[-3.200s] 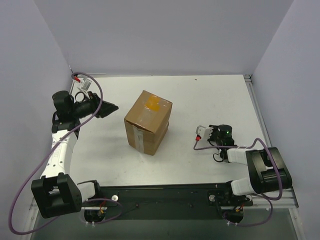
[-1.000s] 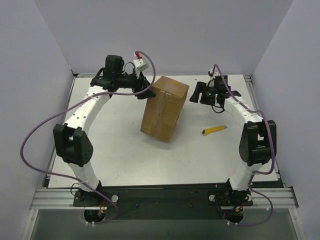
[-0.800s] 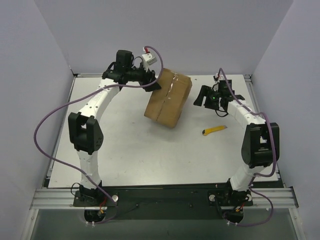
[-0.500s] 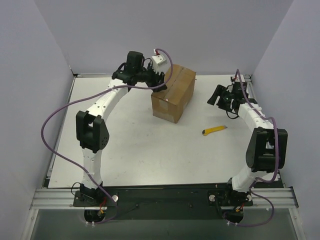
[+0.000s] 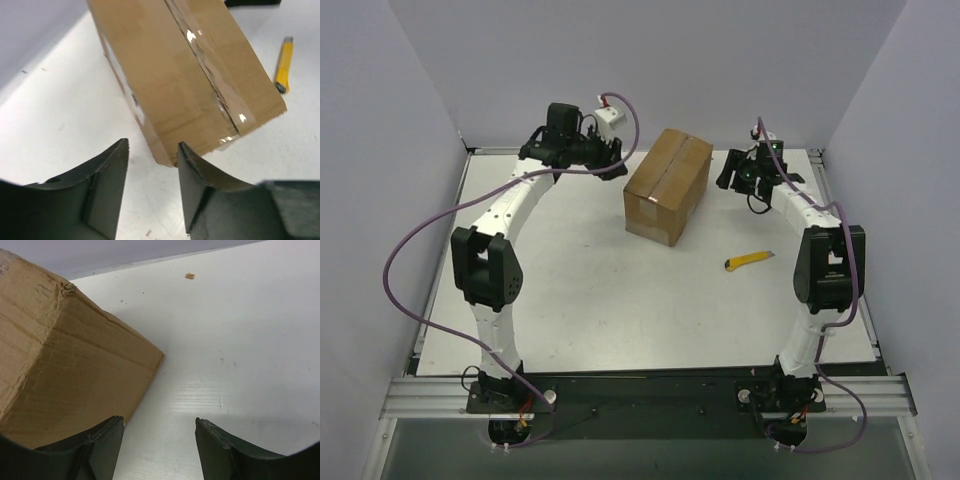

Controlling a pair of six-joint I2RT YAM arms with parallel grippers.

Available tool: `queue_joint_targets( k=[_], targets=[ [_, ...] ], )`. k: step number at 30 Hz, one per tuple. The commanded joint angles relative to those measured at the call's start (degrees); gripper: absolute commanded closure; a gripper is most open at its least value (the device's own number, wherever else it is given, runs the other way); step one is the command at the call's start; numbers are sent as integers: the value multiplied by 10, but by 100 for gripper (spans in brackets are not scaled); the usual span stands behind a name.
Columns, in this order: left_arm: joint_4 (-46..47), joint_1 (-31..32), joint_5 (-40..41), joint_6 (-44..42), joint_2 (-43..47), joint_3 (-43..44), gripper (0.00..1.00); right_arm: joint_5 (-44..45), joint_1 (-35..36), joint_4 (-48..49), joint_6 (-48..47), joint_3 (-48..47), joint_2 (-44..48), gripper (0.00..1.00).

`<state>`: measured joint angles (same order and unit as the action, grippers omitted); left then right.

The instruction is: Unpack the express box

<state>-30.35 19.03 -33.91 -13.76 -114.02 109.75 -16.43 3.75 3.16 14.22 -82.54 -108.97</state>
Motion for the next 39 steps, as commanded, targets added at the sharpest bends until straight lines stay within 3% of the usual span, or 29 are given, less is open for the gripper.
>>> queue_joint_targets(
  k=[1, 4, 7, 9, 10, 14, 20, 22, 28, 32, 36, 39],
  targets=[
    [56, -20, -47, 29, -52, 103, 53, 37, 24, 20, -28, -45, -28, 41],
    [63, -24, -72, 11, -108, 146, 74, 53, 36, 26, -35, -60, -48, 38],
    [59, -21, -10, -2, -166, 193, 92, 53, 42, 31, -16, -68, -64, 36],
    [65, -16, 30, -14, -183, 201, 91, 43, 49, 29, -15, -71, -72, 36],
    [65, -10, 37, -23, -193, 200, 81, 37, 52, 30, -17, -69, -72, 36],
    [61, 0, 5, -18, -186, 170, 64, 37, 74, 28, -44, -47, -63, 36],
    [64, 8, -67, -9, -117, 69, 60, 11, 100, 19, -45, 22, -16, 36],
    [51, 17, -74, -43, -76, 33, 59, -1, 104, 19, -45, 45, 9, 36],
    [87, 43, -89, -136, 68, -182, 57, -37, 120, 18, -67, 117, 71, 36],
    [47, 63, -74, -228, 144, -296, 57, -48, 121, 7, -69, 155, 105, 36],
    [54, 59, -28, -183, 232, -390, 56, -44, 120, -11, -63, 190, 138, 35],
    [37, 39, -6, -174, 280, -420, 53, -38, 117, -51, -70, 187, 168, 29]
  ],
)
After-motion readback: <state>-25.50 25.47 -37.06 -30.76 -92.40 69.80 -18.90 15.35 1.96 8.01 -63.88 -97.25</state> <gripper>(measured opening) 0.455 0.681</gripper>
